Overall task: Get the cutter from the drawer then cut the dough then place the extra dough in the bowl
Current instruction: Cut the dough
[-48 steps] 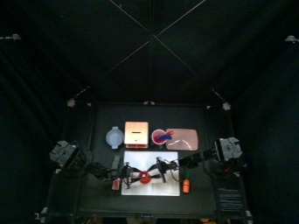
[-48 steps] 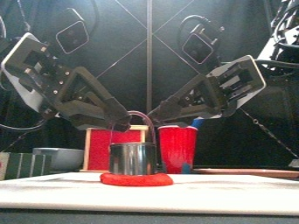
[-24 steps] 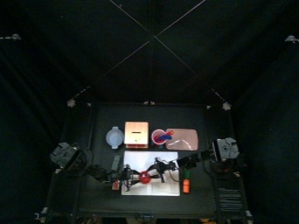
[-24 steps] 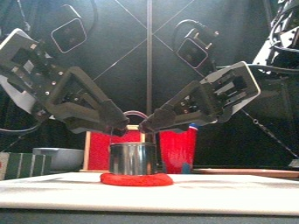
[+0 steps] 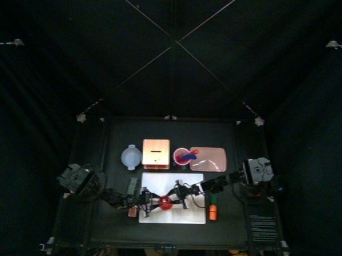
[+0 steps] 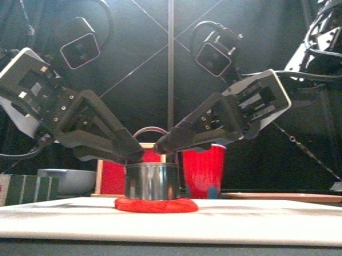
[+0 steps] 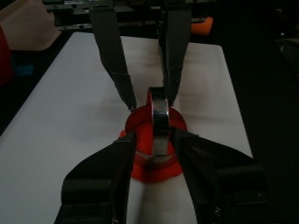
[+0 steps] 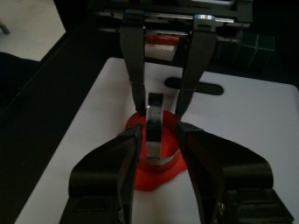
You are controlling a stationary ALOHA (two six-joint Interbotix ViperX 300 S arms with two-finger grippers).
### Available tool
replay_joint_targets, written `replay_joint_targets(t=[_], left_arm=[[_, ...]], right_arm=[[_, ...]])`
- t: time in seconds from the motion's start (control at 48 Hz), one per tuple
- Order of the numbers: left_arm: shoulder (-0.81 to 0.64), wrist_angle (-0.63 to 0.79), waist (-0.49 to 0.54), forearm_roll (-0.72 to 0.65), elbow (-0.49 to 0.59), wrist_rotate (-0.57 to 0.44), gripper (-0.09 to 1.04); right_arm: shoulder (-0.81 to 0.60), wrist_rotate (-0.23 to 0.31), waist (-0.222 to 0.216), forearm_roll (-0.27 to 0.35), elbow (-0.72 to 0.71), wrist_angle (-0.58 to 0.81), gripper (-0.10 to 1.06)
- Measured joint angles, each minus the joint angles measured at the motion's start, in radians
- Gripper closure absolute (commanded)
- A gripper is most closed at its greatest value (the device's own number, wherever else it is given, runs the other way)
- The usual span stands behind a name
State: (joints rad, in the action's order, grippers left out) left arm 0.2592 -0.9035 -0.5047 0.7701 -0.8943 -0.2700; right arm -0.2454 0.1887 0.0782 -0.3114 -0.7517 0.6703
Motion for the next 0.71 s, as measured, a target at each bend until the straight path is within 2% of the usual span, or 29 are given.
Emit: replay_joint_targets(t=[0.208,0.312,0.5,0.708], left_arm=[[0.000,0.002,0.000,0.002,-0.002,-0.014,0.19],[0.000,0.003,0.000,0.002,0.000,-0.031,0.24],[0.000,0.011,0.000,0.000,-0.002,-0.043,0.33],[0.000,0.035,0.000,-0.002,0.000,-0.046,0.35]], right_arm=[[0.000,0.000,0.006,-0.002,0.006,-0.038,0.23],[0.000,-0.002,0.008,-0.002,0.008,-0.041,0.25],[0.000,-0.006,0.003,-0.009,0.006,-0.043,0.38],[-0.003,-0.002,0.005,-0.014,0.006,-0.041,0.48]])
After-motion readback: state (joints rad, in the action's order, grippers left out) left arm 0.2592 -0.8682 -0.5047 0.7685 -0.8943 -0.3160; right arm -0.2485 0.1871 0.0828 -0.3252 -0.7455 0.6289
